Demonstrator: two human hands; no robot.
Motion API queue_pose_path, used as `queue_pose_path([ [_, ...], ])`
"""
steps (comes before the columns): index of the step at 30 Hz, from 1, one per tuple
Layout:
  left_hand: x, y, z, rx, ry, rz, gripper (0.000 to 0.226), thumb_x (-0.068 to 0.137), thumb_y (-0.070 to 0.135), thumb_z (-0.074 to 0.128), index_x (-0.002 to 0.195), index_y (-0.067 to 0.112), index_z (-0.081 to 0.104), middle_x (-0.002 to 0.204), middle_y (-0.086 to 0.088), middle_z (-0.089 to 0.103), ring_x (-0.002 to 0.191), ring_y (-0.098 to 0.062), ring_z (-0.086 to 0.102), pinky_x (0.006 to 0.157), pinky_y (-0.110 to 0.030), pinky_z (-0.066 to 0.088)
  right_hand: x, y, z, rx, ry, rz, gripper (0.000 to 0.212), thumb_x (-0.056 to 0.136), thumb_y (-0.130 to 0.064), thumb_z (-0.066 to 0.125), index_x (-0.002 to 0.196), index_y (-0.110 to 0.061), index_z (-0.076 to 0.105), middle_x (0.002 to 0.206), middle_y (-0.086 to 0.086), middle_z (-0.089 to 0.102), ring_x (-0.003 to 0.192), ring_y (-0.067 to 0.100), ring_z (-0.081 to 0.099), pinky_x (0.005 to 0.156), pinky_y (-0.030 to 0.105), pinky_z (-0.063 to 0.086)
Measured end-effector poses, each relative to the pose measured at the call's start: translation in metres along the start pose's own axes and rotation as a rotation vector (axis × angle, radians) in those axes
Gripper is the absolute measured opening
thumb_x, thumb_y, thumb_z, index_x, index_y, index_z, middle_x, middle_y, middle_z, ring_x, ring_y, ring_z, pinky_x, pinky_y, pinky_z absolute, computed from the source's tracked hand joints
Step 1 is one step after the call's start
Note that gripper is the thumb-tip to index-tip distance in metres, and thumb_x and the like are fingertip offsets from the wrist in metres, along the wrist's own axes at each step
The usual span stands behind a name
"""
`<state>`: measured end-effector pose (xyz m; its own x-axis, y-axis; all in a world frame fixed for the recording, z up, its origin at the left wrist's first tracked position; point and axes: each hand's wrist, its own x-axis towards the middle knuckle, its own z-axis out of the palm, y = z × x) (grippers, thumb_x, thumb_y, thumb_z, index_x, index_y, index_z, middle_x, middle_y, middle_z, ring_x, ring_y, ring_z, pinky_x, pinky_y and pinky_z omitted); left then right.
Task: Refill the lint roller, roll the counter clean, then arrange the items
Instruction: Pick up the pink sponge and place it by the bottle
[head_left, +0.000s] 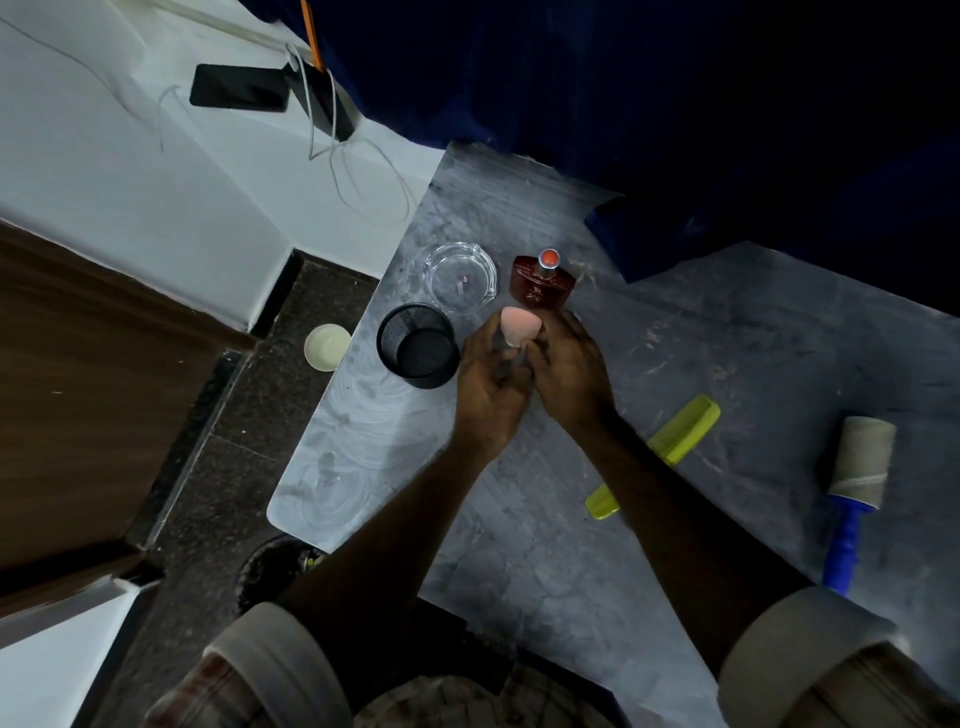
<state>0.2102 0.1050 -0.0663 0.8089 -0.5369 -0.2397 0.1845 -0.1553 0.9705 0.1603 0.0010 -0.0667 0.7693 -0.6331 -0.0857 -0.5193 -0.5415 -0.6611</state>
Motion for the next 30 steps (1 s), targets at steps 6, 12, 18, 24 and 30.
queue_pose_path([
  [6, -0.003, 0.012, 0.000, -0.001, -0.023, -0.012, 0.072, 0.083, 0.007, 0.061, 0.152, -0.008, 0.045, 0.149, -0.029, 0.051, 0.112, 0.007, 0.066, 0.097, -0.015, 0.052, -0.001, 0.001, -0.001, 0.011, 0.010, -0.003, 0.043, 0.094, -0.018, 0.058, 0.136, -0.014, 0.056, 0.131, 0.008, 0.061, 0.122, 0.024, 0.058, 0.102, 0.041, 0.049],
  [12, -0.004, 0.010, -0.002, 0.076, -0.037, -0.050, 0.071, 0.085, 0.006, 0.060, 0.153, -0.006, 0.044, 0.148, -0.031, 0.052, 0.134, -0.041, 0.062, 0.111, -0.057, 0.054, -0.001, 0.000, -0.001, 0.007, 0.026, 0.001, 0.042, 0.092, -0.018, 0.059, 0.134, -0.016, 0.057, 0.126, 0.006, 0.062, 0.118, 0.023, 0.058, 0.099, 0.037, 0.049],
  [18, -0.010, 0.009, -0.003, 0.165, 0.005, 0.019, 0.060, 0.083, 0.031, 0.064, 0.139, 0.044, 0.046, 0.147, -0.016, 0.053, 0.136, -0.043, 0.059, 0.109, -0.066, 0.051, -0.003, 0.001, -0.001, 0.022, 0.034, 0.016, 0.043, 0.091, -0.020, 0.061, 0.133, -0.016, 0.058, 0.125, 0.006, 0.064, 0.117, 0.022, 0.060, 0.098, 0.039, 0.051],
  [24, -0.010, 0.004, -0.006, 0.057, -0.022, -0.053, 0.075, 0.086, 0.011, 0.068, 0.156, 0.002, 0.043, 0.155, -0.020, 0.050, 0.127, -0.034, 0.065, 0.105, -0.052, 0.058, -0.017, 0.007, -0.013, 0.037, 0.057, 0.049, 0.037, 0.090, -0.017, 0.063, 0.126, -0.011, 0.060, 0.119, 0.007, 0.065, 0.111, 0.024, 0.064, 0.095, 0.041, 0.053],
  [30, -0.040, -0.016, -0.013, 0.153, -0.106, -0.142, 0.050, 0.098, -0.019, 0.053, 0.145, 0.000, 0.054, 0.128, -0.004, 0.065, 0.102, -0.009, 0.062, 0.083, -0.009, 0.055, -0.080, 0.038, -0.066, 0.140, 0.232, 0.246, 0.033, 0.087, -0.007, 0.066, 0.120, -0.008, 0.064, 0.114, 0.007, 0.070, 0.096, 0.019, 0.071, 0.081, 0.018, 0.054],
])
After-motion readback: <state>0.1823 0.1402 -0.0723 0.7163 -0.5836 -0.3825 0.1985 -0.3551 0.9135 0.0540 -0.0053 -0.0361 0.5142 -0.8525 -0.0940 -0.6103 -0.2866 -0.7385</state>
